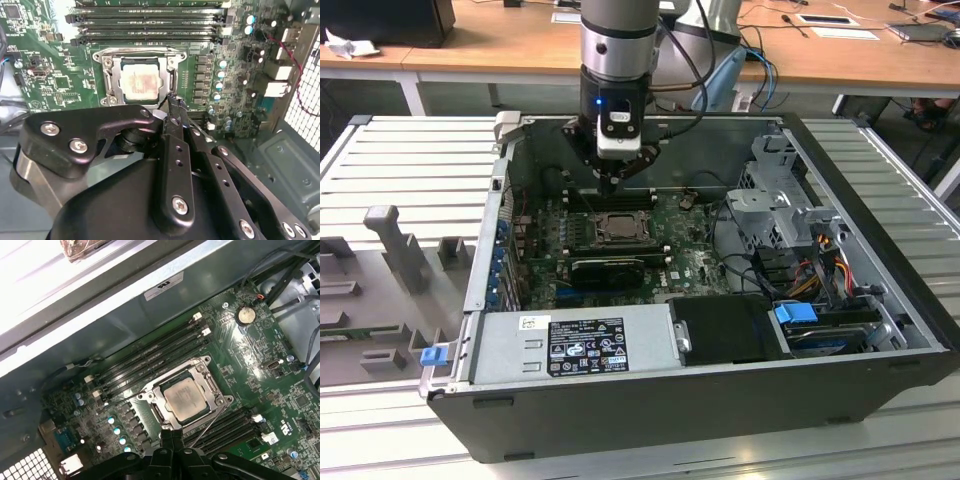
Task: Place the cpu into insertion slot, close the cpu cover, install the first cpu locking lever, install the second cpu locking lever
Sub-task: 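Install the first cpu locking lever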
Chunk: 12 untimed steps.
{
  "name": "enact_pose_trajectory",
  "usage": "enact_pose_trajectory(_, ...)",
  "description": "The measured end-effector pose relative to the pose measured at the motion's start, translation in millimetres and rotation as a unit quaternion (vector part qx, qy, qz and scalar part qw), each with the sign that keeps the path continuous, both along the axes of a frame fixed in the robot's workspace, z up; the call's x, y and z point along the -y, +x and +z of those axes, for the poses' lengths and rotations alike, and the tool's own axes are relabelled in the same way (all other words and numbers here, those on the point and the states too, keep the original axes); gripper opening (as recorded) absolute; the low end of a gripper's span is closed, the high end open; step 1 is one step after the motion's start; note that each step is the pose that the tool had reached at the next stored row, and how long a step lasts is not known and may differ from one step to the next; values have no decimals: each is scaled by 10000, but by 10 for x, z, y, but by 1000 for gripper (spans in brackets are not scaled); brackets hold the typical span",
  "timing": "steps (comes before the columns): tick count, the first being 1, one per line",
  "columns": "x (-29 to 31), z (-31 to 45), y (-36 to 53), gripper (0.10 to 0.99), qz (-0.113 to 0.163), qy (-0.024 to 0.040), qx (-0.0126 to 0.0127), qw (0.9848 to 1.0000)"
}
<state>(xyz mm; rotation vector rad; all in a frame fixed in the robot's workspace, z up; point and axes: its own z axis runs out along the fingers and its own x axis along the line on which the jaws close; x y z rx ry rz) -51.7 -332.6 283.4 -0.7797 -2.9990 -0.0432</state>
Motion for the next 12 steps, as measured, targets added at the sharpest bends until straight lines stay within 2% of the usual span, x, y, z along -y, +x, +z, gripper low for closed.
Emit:
enact_pose_trajectory(3,2,-10,-2,106,264,-1,2,9997)
enact_pose_trajectory(5,2,-21,-3,106,567,-2,22,9984)
enact_pose_trajectory(6,3,-23,-3,106,677,-4,49,9977)
enact_pose_trajectory(7,3,-26,-2,106,759,-6,92,9971)
enact_pose_trajectory(10,4,-30,-2,106,880,-12,201,9959)
enact_pose_trajectory(11,5,-33,-2,106,916,-12,217,9956)
enact_pose_trajectory(12,6,-36,-2,106,1022,-11,225,9945)
